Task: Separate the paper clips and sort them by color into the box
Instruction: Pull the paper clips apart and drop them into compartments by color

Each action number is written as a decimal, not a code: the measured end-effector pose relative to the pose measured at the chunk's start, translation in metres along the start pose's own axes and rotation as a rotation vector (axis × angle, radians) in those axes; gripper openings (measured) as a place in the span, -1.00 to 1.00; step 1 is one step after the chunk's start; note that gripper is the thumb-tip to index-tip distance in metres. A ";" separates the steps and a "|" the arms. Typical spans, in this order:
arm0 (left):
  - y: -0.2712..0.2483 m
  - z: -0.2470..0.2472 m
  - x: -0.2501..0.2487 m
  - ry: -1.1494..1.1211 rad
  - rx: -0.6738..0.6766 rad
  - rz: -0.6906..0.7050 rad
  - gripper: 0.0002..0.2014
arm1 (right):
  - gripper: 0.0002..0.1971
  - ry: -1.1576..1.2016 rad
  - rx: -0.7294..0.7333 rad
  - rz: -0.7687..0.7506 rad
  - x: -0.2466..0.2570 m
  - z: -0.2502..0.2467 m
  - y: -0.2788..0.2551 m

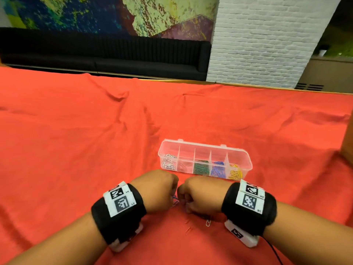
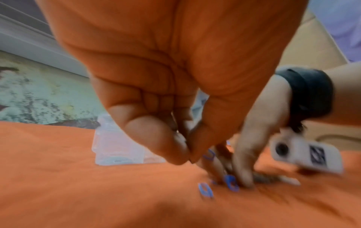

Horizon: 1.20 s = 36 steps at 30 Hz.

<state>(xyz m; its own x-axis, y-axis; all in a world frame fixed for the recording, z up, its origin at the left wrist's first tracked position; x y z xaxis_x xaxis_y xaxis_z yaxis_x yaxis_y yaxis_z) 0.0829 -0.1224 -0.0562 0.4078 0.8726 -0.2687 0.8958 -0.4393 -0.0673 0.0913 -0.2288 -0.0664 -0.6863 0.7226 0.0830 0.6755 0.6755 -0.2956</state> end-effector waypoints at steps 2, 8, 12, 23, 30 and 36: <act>-0.002 -0.008 0.013 -0.111 -0.016 -0.049 -0.97 | -0.89 -0.010 0.005 -0.020 0.001 0.006 0.002; -0.003 -0.021 0.045 -0.971 0.053 -0.235 -0.86 | -0.78 0.172 -0.027 0.025 -0.009 0.004 0.002; -0.002 -0.018 0.046 -1.365 0.045 -0.283 -0.79 | -0.75 0.485 -0.096 0.042 -0.035 -0.017 -0.002; 0.049 -0.029 0.017 -1.450 0.076 -0.244 -0.76 | -0.88 1.344 -0.387 0.344 -0.148 -0.039 -0.049; 0.087 -0.027 -0.005 -1.422 0.038 -0.246 -0.79 | -0.89 1.183 -0.588 0.423 -0.164 -0.048 -0.048; 0.128 -0.029 -0.039 -1.092 0.017 -0.240 -0.91 | -0.81 0.633 -0.790 0.534 -0.167 -0.065 -0.044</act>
<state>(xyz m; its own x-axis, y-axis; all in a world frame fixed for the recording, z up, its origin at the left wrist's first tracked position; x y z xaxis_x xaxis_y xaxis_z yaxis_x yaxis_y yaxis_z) 0.1870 -0.2066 -0.0263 -0.1571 0.2835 -0.9460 0.9245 -0.2947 -0.2419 0.1939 -0.3693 -0.0059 -0.1535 0.7377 0.6574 0.9743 0.0020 0.2253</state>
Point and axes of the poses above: each hand's wrist, its own y-axis towards the middle knuckle, its own z-axis out of the palm, x = y × z, the point moved 6 cm from there along y, towards the middle knuckle, and after that the axes turned 7 degrees about -y, right-handed, at the moved point
